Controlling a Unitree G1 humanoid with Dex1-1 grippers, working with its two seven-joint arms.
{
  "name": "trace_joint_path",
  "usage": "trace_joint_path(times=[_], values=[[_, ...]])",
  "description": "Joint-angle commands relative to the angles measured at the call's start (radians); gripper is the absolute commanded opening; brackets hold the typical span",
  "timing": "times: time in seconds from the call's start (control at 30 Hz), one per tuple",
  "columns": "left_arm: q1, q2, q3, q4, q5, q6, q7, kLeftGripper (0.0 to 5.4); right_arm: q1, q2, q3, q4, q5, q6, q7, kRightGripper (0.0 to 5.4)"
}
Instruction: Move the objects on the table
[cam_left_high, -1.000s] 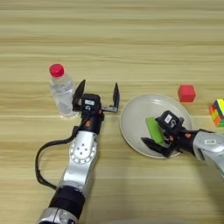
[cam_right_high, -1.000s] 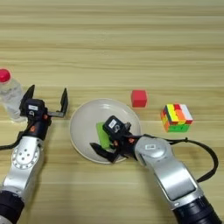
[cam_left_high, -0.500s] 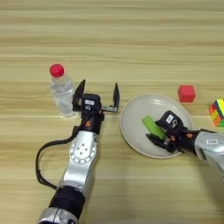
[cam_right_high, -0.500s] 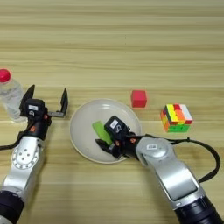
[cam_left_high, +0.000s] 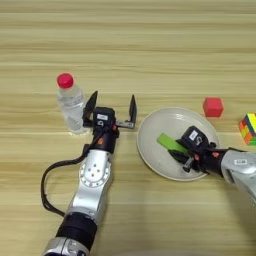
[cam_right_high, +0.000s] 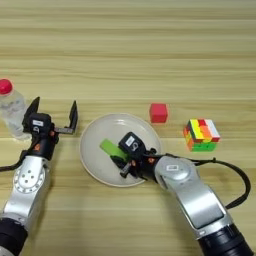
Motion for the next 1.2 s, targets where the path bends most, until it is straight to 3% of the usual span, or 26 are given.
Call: trace_joint_path(times=[0.03, 0.77, 1.2], values=[[-0.009, -0.028, -0.001, 0.009, 0.006, 0.008, -0.002, 5.40, 0.014, -0.001, 0.004, 0.030, -0.009, 0.019, -0.013, 1.41], [-0.025, -0.019, 0.020, 0.077, 0.007, -0.002, 0.001, 5.40, -0.035, 0.079, -0.221, -0.043, 0.081, -0.069, -0.121, 1.40], [-0.031, -0.023, 0.026, 0.107, 0.006, -0.015, -0.004, 5.40, -0.040, 0.038, -0.411, -0.048, 0.129, -0.094, -0.165, 1.40]])
